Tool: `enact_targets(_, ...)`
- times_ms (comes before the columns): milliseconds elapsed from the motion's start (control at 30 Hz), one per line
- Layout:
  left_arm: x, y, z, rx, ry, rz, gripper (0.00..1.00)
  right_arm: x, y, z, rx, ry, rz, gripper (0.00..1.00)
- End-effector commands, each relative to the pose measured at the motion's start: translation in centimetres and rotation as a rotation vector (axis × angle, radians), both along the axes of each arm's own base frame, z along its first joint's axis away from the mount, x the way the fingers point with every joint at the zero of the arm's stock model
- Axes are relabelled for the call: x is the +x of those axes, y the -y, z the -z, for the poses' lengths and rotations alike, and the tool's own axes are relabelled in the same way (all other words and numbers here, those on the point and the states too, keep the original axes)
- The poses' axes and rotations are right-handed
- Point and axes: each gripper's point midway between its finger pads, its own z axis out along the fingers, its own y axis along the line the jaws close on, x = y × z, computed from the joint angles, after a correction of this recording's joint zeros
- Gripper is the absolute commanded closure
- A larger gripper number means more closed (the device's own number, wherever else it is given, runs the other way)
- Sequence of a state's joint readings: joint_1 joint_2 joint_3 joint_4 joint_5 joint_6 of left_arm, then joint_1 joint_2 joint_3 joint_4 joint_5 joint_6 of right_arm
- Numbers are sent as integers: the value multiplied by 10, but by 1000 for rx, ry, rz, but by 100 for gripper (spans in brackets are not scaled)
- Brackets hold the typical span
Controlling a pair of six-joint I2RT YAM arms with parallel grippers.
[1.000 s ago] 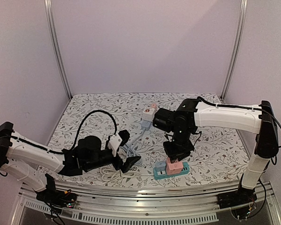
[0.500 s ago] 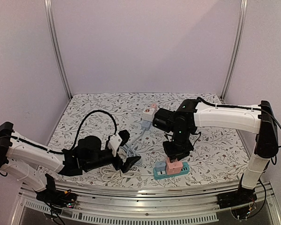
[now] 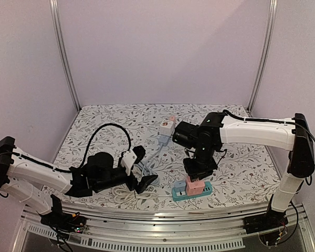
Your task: Insert the plug
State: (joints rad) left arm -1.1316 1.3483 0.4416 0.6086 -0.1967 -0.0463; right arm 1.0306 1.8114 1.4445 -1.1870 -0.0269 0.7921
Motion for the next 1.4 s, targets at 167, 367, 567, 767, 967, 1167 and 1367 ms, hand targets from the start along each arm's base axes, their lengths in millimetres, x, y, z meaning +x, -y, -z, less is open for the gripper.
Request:
enact_targets(167, 3, -9, -2, -4, 21, -21, 2, -35, 18, 67, -159, -113, -3, 70)
enact_targets(367, 4, -9, -1, -2, 24, -22, 2, -29, 19, 56, -168, -72, -16, 69)
enact_targets(567, 3, -8, -1, -4, 25, -19, 2, -12, 11, 29, -129, 22, -37, 65)
enact_targets(767, 3, -7, -2, -10, 25, -15, 2, 3, 0, -20, -72, 112, -97, 56)
enact_targets(967, 3, -8, -4, -15, 28, -15, 2, 24, -2, -84, -22, 246, -116, 44)
enact_targets(1167, 3, -9, -3, -13, 30, -19, 2, 44, -4, -126, 81, 349, -124, 30)
enact_targets(1367, 3, -9, -4, -14, 32, -19, 2, 69, 7, -167, 205, 460, -93, 17)
